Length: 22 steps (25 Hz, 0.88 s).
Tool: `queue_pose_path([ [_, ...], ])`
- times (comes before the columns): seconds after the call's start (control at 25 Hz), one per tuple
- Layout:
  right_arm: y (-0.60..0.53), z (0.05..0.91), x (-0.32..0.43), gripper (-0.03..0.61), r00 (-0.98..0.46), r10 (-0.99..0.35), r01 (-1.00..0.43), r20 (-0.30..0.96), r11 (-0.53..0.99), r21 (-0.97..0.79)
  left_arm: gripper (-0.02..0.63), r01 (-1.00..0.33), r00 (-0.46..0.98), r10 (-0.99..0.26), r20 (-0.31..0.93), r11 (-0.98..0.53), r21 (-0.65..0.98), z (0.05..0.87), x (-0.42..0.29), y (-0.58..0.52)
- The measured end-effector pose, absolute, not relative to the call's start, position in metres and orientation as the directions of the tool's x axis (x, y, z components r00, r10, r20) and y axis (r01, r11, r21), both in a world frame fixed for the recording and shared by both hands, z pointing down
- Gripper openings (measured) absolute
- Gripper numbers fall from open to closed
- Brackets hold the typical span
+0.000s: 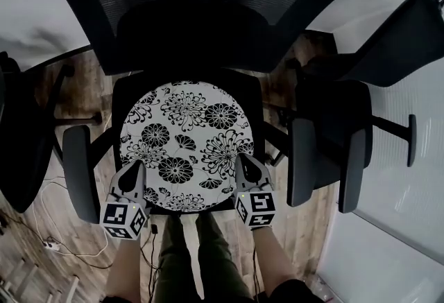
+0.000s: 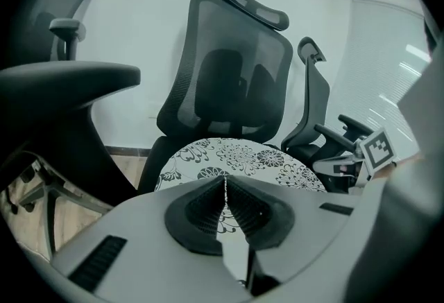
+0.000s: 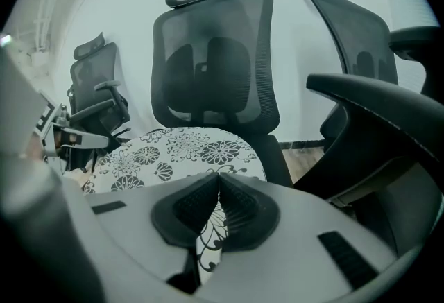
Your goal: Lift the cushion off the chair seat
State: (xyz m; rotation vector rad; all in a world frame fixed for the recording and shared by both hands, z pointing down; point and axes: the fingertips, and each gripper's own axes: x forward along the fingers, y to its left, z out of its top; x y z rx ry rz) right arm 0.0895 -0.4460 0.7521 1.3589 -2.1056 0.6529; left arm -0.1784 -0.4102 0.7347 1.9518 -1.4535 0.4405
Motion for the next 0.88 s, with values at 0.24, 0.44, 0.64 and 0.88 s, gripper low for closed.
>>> queue_pose_path([
  [0.24, -0.439, 0.766, 0.095, 0.018, -0.307, -0.637, -0.935, 0.707, 0.339, -0.101, 0.02, -0.938, 0.321, -0.707, 0.63, -0.147, 0.314, 0.743, -0.18, -0.403],
  [0.44, -0.437, 0.772, 0.103, 0.229, -0.291, -0.63, -0.945, 0.72, 0.307, -0.114, 0.275, -0.96, 0.256, -0.706, 0.661, -0.102, 0.262, 0.75, -0.189, -0.402],
  [0.64, -0.435, 0.779, 0.115, 0.295, -0.261, -0.624, -0.956, 0.737, 0.273, -0.107, 0.364, -0.975, 0.195, -0.688, 0.699, -0.058, 0.215, 0.761, -0.199, -0.397],
  [0.88, -0.431, 0.79, 0.126, 0.305, -0.228, -0.604, -0.965, 0.764, 0.246, -0.093, 0.38, -0.974, 0.175, -0.654, 0.736, -0.007, 0.226, 0.777, -0.208, -0.395],
])
